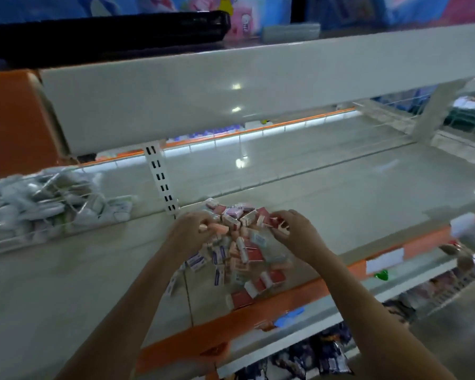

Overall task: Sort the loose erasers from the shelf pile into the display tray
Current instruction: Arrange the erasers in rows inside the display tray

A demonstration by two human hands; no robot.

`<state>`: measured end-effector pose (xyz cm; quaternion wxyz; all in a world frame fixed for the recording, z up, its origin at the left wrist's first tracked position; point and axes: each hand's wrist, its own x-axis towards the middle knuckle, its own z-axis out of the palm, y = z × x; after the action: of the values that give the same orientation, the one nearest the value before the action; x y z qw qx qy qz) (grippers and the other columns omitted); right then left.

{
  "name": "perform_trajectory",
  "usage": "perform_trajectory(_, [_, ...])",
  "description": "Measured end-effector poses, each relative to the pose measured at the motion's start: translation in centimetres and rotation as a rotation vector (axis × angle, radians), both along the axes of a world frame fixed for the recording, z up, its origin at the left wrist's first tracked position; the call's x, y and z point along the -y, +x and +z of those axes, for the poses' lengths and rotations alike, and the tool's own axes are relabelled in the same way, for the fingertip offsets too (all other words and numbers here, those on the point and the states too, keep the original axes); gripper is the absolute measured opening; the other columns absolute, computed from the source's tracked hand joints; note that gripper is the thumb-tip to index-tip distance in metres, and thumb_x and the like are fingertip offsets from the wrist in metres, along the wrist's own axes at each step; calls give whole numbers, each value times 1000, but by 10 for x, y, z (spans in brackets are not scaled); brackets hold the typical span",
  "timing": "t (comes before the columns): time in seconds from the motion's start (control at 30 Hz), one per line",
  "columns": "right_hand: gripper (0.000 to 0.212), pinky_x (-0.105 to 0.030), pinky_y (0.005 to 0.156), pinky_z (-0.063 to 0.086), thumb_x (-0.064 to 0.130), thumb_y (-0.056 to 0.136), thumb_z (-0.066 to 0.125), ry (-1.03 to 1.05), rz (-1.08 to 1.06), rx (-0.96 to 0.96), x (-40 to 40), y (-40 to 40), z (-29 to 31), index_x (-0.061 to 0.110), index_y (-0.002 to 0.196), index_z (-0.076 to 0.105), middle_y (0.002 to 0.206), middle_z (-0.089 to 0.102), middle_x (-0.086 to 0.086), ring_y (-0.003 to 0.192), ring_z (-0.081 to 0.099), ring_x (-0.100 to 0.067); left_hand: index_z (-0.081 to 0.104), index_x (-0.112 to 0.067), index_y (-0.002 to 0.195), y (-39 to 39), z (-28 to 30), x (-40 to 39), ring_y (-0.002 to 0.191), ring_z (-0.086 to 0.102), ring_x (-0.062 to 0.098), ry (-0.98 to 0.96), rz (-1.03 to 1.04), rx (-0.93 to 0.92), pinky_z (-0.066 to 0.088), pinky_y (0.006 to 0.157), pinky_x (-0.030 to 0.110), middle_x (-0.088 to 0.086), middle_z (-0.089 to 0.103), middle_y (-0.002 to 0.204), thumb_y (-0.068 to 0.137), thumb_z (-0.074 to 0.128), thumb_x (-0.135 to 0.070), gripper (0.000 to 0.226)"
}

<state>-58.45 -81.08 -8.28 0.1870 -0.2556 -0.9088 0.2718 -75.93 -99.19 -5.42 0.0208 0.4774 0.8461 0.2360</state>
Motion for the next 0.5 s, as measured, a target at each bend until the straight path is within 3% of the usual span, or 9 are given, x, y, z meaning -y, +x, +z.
perform_trajectory(0.07, [27,-20,77,47,31,89,61,-93,61,-69,12,-6,13,22,114,63,101,64,3,86,59,-10,68,-20,92,8,6,18,62,52,5,42,95,61,34,52,10,-9,60,73,86,65,-28,10])
perform_trajectory(0.13, [26,-20,75,50,34,91,57,-164,166,-110,28,-16,23,21,111,66,98,66,5,82,62,-8,66,-26,96,13,9,39,62,55,4,86,160,166,41,57,11,-9,62,73,88,64,-27,9])
perform_trajectory(0.23, [22,-18,54,42,29,96,49,-254,317,-129,60,-39,29,17,88,66,72,61,5,55,52,-2,69,-26,92,14,9,75,66,58,2,180,252,304,42,62,21,-13,64,73,87,64,-28,7])
perform_trajectory(0.33, [30,-17,50,35,20,97,46,-418,389,-134,100,-66,32,19,70,59,52,56,10,46,46,-1,72,-18,91,15,13,118,63,56,-12,306,384,370,39,61,10,-20,64,67,88,63,-19,10])
perform_trajectory(0.5, [27,-15,51,40,11,98,43,-690,685,-98,184,-98,45,13,77,60,65,63,1,49,49,-2,70,-15,94,24,29,208,58,53,-16,413,557,370,37,57,6,-13,63,70,91,58,-16,12])
